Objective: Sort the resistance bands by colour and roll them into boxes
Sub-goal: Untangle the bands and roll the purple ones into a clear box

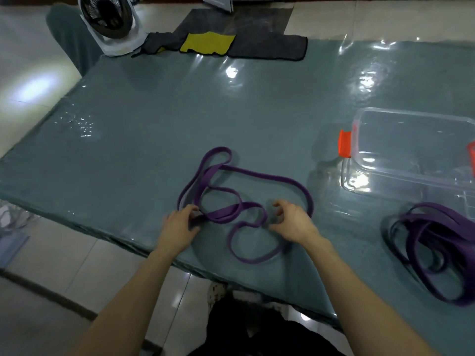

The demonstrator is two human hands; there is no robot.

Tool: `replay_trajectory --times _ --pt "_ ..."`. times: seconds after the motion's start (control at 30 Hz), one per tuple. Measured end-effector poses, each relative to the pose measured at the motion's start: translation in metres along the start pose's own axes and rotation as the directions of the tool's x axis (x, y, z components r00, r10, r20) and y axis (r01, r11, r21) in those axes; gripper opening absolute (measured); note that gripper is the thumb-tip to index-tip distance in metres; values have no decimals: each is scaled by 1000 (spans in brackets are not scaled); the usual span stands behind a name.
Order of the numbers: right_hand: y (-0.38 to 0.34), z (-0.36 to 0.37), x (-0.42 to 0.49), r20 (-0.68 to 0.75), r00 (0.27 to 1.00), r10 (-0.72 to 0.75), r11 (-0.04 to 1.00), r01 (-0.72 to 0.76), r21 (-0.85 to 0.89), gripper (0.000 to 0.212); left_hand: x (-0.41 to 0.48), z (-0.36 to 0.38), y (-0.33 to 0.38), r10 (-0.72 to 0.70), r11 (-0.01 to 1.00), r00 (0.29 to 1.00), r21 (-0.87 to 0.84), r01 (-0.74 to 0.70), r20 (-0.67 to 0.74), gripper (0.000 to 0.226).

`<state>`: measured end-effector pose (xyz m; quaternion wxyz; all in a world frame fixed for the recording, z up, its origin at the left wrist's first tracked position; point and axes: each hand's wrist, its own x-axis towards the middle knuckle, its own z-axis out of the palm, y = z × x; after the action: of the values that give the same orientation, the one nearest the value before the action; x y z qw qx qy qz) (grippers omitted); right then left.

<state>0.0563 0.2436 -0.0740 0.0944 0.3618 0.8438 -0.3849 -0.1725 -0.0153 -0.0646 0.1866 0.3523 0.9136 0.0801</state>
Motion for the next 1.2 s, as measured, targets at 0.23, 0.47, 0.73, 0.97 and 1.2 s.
replay_trajectory --times 0.23,0.47,0.73,0.97,1.2 --pt "-37 52 -4 -165 986 -16 1000 19 13 65 31 -5 -11 212 977 962 -48 -207 170 29" --pt "-64 51 0 -238 971 16 999 -23 -29 69 45 -12 -24 170 951 969 -288 -113 180 3" --pt "-74 52 7 -313 942 117 982 -157 -104 50 77 -29 -46 94 747 995 -663 -48 33 10" --pt "-81 62 3 -367 912 184 970 -229 -83 55 114 -46 -52 116 632 993 -768 -104 -39 20" --pt "-92 30 -16 -495 860 120 978 -189 -93 39 124 -57 -64 304 940 932 96 -327 195 37"
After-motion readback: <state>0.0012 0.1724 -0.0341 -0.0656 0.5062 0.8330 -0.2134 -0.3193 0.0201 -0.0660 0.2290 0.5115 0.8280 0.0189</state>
